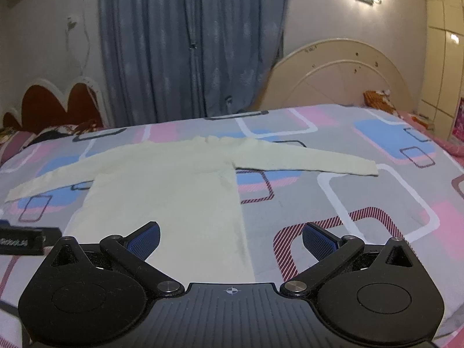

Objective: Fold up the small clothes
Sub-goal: 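Move the right gripper to the sweater's sleeve cuff and grasp it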

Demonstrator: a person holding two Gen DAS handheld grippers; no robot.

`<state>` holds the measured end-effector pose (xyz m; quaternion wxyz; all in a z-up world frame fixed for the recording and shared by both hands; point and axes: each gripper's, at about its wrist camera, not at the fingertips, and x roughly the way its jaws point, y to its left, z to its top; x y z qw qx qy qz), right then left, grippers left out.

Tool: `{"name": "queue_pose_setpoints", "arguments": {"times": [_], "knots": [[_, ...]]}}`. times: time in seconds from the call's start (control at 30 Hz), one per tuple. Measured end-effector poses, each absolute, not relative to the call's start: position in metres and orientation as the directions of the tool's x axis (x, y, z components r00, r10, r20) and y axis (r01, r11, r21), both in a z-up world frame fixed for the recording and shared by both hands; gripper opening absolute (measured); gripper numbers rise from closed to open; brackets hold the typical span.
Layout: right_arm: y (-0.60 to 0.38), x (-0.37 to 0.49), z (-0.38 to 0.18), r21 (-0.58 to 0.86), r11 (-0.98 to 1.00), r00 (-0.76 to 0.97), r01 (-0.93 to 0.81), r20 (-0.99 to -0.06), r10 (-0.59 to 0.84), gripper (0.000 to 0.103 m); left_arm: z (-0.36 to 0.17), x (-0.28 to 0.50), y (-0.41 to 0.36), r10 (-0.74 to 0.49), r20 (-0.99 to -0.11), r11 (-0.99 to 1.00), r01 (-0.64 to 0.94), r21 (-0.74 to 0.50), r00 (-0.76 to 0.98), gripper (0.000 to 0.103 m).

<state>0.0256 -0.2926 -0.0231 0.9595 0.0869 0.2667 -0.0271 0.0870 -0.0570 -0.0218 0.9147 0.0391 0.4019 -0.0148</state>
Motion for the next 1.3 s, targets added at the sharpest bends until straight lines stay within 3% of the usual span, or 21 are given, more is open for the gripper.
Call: {"name": "queue_pose_setpoints", "arguments": {"times": [0.17,0.47,0.8,1.0,1.07,1.1,1.3], "knots": [[-0.316,0.057,-0.024,0.192,0.976,0.881,0.099,-0.474,0.004,0.103,-0.032,0.114,-0.066,0.018,-0.737,0.997,0.048,0.068,0.675,0.103],[-0.355,0.114,-0.056,0.164,0.976,0.818,0.143,-0.574,-0.023,0.103,-0.053,0.166,-0.084,0.052,-0.742,0.995,0.027,0.095,0.668,0.103],[-0.404,0.178,-0.089,0.184,0.966,0.790,0.184,-0.612,-0.034,0.102,-0.077,0.220,-0.111,0.098,-0.749,0.989,0.019,0.145,0.655,0.102],[-0.445,0.215,-0.112,0.193,0.944,0.765,0.268,-0.638,-0.086,0.102,-0.088,0.250,-0.121,0.071,-0.770,0.993,0.028,0.114,0.634,0.100],[-0.463,0.226,-0.120,0.186,0.934,0.757,0.304,-0.643,-0.118,0.089,-0.092,0.258,-0.124,0.071,-0.767,0.992,0.032,0.119,0.638,0.100],[-0.471,0.232,-0.124,0.179,0.929,0.745,0.324,-0.654,-0.133,0.070,-0.093,0.261,-0.126,0.077,-0.766,0.991,0.033,0.127,0.639,0.100],[-0.526,0.256,-0.153,0.203,0.875,0.670,0.440,-0.723,-0.169,0.068,-0.107,0.284,-0.132,0.098,-0.776,0.986,0.043,0.159,0.623,0.099]]}}
